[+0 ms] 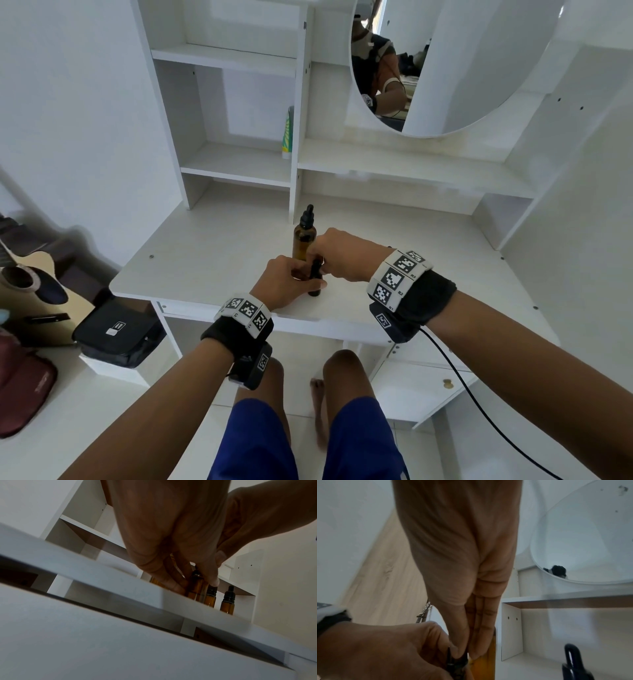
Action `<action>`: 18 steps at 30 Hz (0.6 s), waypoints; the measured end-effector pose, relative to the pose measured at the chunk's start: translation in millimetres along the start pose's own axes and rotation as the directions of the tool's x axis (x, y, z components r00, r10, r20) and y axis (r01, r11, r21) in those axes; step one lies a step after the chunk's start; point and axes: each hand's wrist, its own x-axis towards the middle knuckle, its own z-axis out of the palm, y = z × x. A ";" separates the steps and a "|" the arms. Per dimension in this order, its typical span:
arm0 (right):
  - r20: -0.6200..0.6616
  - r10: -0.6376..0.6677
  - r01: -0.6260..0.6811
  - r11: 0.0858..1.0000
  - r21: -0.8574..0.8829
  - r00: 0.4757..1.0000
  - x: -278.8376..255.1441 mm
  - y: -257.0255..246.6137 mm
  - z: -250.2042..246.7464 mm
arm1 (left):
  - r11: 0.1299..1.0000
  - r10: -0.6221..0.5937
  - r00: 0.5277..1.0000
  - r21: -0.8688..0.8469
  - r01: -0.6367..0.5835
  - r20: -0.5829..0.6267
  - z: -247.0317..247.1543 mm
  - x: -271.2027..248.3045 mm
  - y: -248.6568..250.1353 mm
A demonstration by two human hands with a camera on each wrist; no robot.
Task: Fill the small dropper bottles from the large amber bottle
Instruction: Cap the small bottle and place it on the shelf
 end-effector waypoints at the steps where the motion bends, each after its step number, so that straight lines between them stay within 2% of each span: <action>1: 0.009 0.008 -0.007 1.000 -0.029 1.000 0.7 -1.7 -1.3 | 1.000 0.001 1.000 -0.003 -0.001 0.001 0.0 -0.3 0.1; 8: 0.015 0.082 -0.080 0.988 -0.129 0.996 7.1 -14.8 -2.3 | 1.000 -0.004 1.000 -0.013 0.003 -0.010 0.2 -2.4 3.9; 14: 0.071 0.006 0.000 0.997 -0.077 0.997 0.8 -12.6 -16.6 | 1.000 -0.008 1.000 -0.002 0.008 -0.002 -1.1 -2.9 5.1; 18: 0.052 0.065 -0.060 0.994 -0.088 0.997 2.6 -12.5 -11.7 | 1.000 -0.005 1.000 -0.024 0.005 -0.001 -0.8 -2.2 3.9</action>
